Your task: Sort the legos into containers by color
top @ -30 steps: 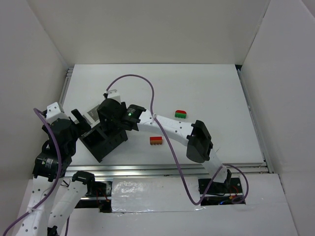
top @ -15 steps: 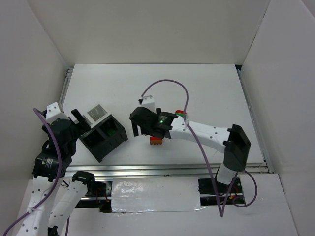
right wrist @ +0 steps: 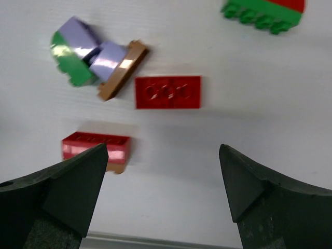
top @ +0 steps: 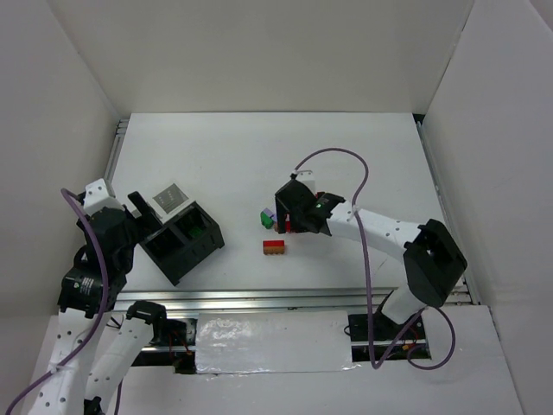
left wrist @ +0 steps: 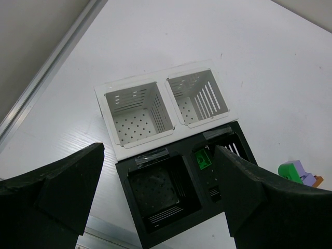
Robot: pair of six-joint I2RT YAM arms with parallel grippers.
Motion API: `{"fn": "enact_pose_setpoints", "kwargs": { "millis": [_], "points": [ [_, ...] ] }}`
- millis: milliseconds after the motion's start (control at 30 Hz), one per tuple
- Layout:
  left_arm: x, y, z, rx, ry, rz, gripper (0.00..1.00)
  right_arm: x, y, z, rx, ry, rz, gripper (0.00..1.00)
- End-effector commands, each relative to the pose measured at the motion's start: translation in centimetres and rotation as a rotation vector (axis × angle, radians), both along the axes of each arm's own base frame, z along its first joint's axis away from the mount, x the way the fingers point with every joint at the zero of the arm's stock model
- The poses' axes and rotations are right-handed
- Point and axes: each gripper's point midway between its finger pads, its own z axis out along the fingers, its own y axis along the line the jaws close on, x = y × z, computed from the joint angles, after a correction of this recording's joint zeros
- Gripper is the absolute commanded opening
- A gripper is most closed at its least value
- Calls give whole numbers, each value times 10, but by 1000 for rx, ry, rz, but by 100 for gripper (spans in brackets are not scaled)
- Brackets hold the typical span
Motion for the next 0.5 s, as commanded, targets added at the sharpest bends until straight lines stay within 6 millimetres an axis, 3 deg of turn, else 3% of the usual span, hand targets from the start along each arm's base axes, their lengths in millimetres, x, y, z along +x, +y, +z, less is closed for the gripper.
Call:
{"fn": "enact_pose_setpoints", "kwargs": {
  "millis": [0, 167, 300, 467],
  "points": [
    [7, -4, 16, -11, -52, -21, 100, 23, 9, 10, 40, -36, 115, 95],
    [9, -6, 15, -8, -44, -35, 99, 39, 4, -15, -4, 45, 121, 96],
    [10, -7, 15, -9, -46, -43, 100, 41, 3, -42, -42, 113, 122, 95],
    [13, -10, 13, -10, -36, -60, 100, 45, 3, -59, -60, 141, 119, 92]
  ]
}}
